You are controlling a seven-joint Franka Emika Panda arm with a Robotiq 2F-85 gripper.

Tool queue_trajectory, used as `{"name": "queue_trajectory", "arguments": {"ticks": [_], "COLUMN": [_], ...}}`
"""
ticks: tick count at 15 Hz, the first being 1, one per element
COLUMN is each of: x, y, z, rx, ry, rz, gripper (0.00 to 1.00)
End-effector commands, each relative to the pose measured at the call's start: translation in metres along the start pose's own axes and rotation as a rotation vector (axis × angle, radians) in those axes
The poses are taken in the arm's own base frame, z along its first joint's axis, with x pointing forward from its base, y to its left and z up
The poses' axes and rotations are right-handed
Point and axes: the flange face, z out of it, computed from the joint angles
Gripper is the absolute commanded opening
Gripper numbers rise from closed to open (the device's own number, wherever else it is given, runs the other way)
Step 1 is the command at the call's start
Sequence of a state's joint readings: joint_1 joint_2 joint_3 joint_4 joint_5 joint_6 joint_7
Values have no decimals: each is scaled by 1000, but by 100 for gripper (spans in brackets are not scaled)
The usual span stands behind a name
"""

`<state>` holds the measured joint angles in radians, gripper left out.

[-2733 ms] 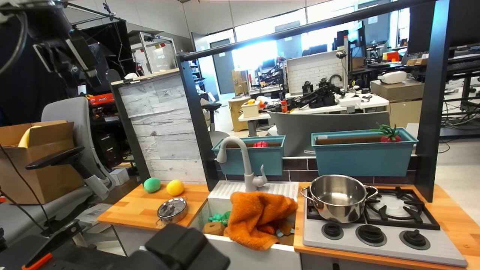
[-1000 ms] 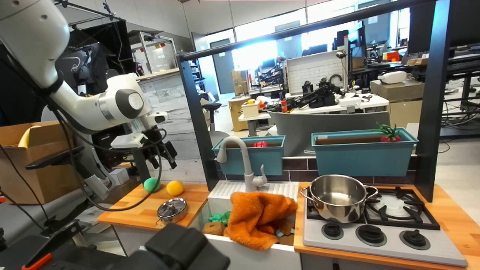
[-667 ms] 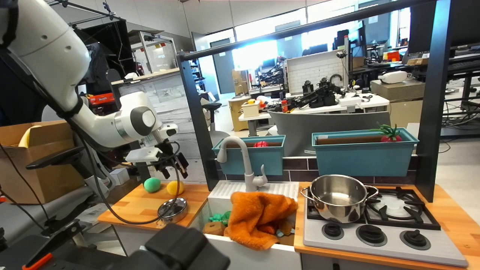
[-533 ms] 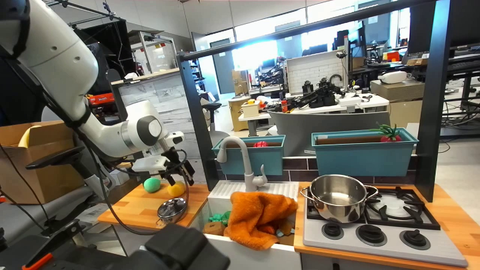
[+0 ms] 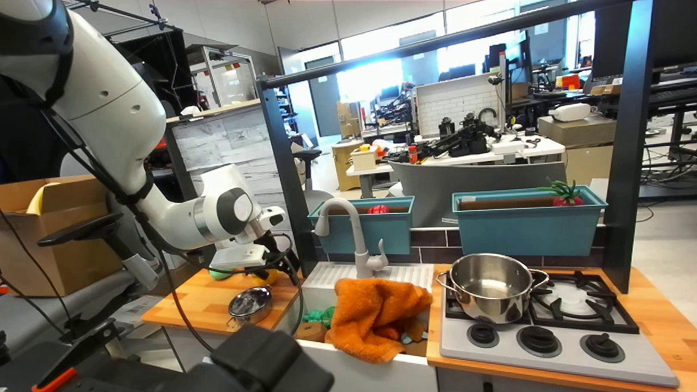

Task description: Put the orange plushy in the pot on the stove

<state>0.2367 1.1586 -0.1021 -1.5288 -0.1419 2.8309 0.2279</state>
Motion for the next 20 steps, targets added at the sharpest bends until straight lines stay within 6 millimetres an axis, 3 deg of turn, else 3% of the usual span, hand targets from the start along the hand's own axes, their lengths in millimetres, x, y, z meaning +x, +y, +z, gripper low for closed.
{"name": "queue_trajectory", "arguments": {"ticks": [1,8,14,19,20], "x": [-1,-4,-10,-1,37], "y": [1,1,3,22,0], "z": [11,-7,-43,-51,-52], "rx": [23,134,271,304,303], "ry": [43,170,191,244,251], "rz": [-34,-93,-159,-131,-116], "gripper": [100,100,100,100,100]}}
